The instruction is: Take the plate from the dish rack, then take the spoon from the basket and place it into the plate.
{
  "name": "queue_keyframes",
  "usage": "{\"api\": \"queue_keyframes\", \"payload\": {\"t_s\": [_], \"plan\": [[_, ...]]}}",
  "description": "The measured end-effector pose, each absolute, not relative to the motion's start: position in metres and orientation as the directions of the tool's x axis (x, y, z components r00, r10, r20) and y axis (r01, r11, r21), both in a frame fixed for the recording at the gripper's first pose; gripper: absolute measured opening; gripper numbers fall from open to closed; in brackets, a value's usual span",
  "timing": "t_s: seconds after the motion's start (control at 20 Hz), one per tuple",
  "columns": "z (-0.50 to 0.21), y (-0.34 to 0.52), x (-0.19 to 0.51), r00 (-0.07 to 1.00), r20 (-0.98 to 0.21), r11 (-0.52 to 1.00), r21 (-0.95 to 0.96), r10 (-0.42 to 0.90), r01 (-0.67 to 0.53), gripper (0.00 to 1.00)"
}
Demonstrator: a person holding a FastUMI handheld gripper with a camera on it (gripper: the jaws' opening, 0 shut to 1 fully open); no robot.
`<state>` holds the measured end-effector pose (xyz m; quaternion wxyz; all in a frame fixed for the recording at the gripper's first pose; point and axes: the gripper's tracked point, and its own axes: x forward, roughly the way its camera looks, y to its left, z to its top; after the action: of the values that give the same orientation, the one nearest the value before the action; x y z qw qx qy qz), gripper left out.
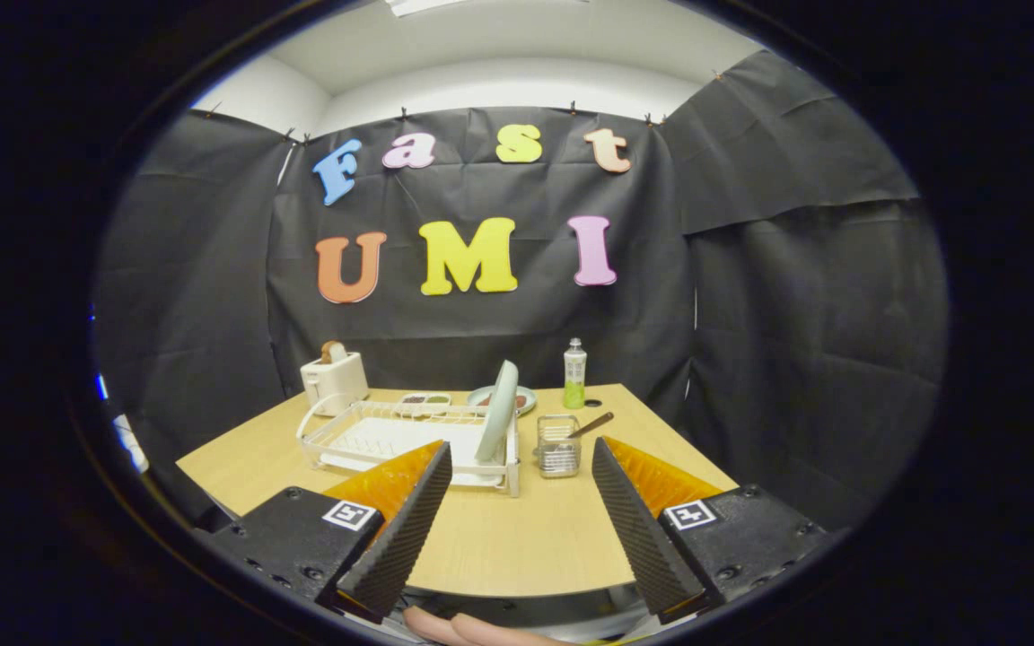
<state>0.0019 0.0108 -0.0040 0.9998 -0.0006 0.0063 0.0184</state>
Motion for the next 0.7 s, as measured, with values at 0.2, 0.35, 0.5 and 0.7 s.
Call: {"api": "queue_keyframes", "payload": {"t_s": [0.2,0.35,0.5,0.7], "plan": [[-0.001,0.023,0.010,0.993,-0.060,0.995,0.010,0.099,-0.099,1.00],[0.011,0.028,0.031,0.989,-0.099,0.993,-0.032,0.109,-0.113,1.00],[0.028,0.038,0.067,0.980,-0.164,0.986,-0.110,0.110,-0.129,1.00],[0.056,0.053,0.130,0.964,-0.251,0.982,-0.146,0.083,-0.122,1.00]]}}
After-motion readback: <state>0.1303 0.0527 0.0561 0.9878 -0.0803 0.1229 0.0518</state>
